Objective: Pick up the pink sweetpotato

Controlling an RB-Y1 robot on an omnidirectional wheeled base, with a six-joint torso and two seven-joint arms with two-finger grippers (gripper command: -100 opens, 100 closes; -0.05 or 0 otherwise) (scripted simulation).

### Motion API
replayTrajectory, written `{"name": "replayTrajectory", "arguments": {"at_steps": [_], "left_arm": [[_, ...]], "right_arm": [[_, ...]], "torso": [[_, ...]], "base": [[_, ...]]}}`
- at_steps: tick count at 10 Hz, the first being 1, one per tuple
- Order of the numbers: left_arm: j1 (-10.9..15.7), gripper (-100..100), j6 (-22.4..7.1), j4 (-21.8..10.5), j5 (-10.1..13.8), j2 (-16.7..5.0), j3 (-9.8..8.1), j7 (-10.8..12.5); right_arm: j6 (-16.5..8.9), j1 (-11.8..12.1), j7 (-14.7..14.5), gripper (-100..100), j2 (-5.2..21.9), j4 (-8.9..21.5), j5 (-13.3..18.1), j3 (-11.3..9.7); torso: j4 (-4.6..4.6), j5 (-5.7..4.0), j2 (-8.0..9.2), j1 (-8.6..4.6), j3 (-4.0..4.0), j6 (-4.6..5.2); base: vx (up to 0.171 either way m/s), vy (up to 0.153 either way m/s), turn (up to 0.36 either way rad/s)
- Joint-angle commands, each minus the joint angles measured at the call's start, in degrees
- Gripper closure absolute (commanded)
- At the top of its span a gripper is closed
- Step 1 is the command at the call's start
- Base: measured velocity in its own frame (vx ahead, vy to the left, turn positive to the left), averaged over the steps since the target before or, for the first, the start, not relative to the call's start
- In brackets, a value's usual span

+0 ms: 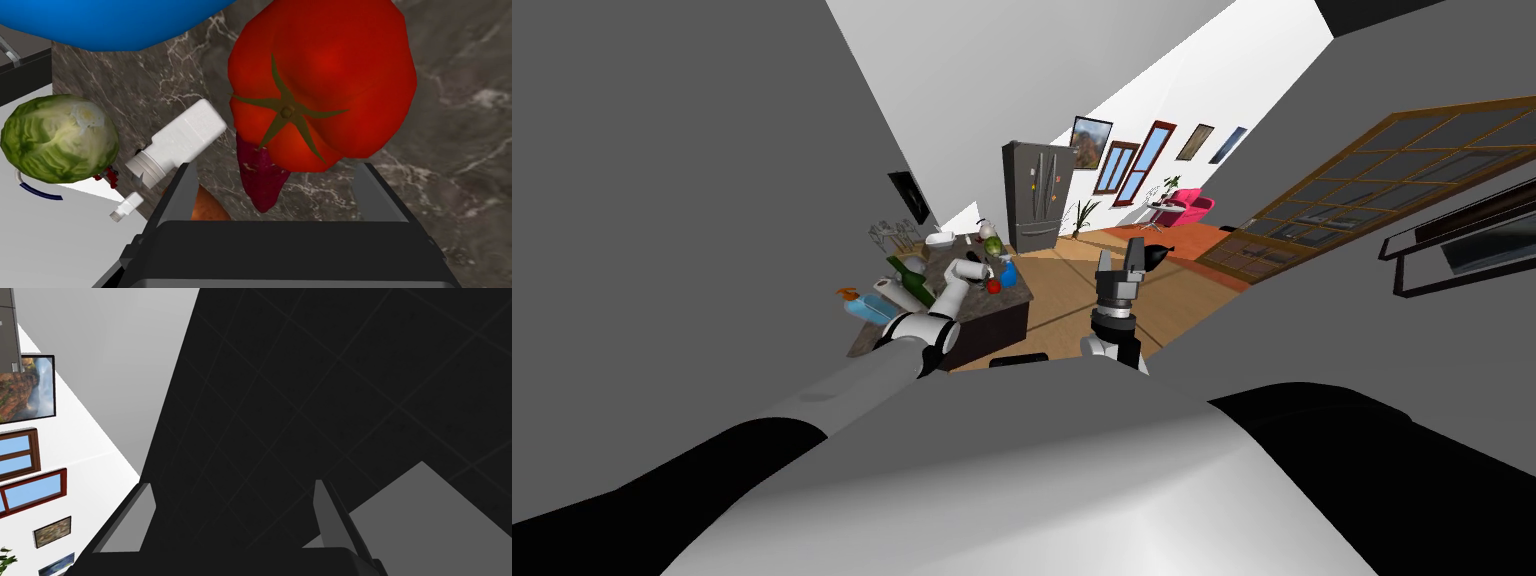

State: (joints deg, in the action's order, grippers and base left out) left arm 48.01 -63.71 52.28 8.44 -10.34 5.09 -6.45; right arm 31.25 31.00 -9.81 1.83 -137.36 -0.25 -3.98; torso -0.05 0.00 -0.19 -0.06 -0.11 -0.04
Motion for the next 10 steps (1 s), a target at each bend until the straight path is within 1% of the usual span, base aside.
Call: {"name": "replayTrajectory", "arguments": {"at_steps": [1,3,4,5,6,7,8,9,10], "left_arm": [[1.8,-100,-2.9,-2.4,-0.1,-0.3,0.42,0.0],[3.0,-100,-5.2,-4.2,-0.2,-0.5,0.81,0.0],[3.3,-100,-5.9,-4.7,-0.3,-0.7,0.93,0.0],[3.1,-100,-5.6,-4.1,-0.2,-0.6,0.82,-0.1],[3.2,0,-5.6,-4.3,-0.2,-0.6,0.83,-0.1],[3.2,-100,-4.8,-5.4,0.2,-1.1,-0.70,-2.8],[3.2,-100,-4.0,-6.4,0.6,-1.6,-2.23,-4.2],[3.2,-100,-4.0,-6.4,0.6,-1.6,-2.23,-5.5],[3.2,-100,-3.1,-7.4,1.0,-2.0,-3.75,-7.4]], "right_arm": [[0.0,0.0,0.0,0,0.0,0.0,0.0,0.0],[0.0,0.0,0.0,0,0.0,0.0,0.0,0.0],[0.0,0.0,0.0,0,0.0,0.0,0.0,0.0],[0.0,0.0,0.0,0,0.0,0.0,0.0,0.0],[0.0,0.0,0.0,0,0.0,0.0,0.0,0.0],[0.0,0.0,0.0,0,0.0,0.0,0.0,0.0],[0.0,0.0,0.0,0,0.0,0.0,0.0,0.0],[0.0,0.0,0.0,0,0.0,0.0,0.0,0.0],[0.0,0.0,0.0,0,0.0,0.0,0.0,0.0]], "torso": [[0.00,0.00,0.00,0.00,0.00,0.00],[-0.04,0.00,-0.15,-0.01,-0.09,-0.01],[-0.03,0.01,-0.12,0.02,-0.07,-0.01],[-0.03,0.02,-0.08,0.09,-0.05,-0.01],[-0.01,0.02,0.04,0.07,0.01,-0.02],[0.02,0.01,0.13,0.05,0.07,-0.01],[0.02,-0.01,0.09,-0.11,0.05,-0.05],[0.00,-0.07,0.05,-0.39,0.02,-0.03],[0.00,-0.10,0.05,-0.44,0.03,0.01]], "base": [[0.085,-0.003,-0.044],[0.085,-0.004,-0.034],[0.064,0.020,-0.015],[0.028,0.012,-0.004],[0.006,0.002,0.001],[0.030,-0.052,0.131],[0.044,-0.136,0.166],[0.036,-0.130,0.056],[0.030,-0.124,0.098]]}}
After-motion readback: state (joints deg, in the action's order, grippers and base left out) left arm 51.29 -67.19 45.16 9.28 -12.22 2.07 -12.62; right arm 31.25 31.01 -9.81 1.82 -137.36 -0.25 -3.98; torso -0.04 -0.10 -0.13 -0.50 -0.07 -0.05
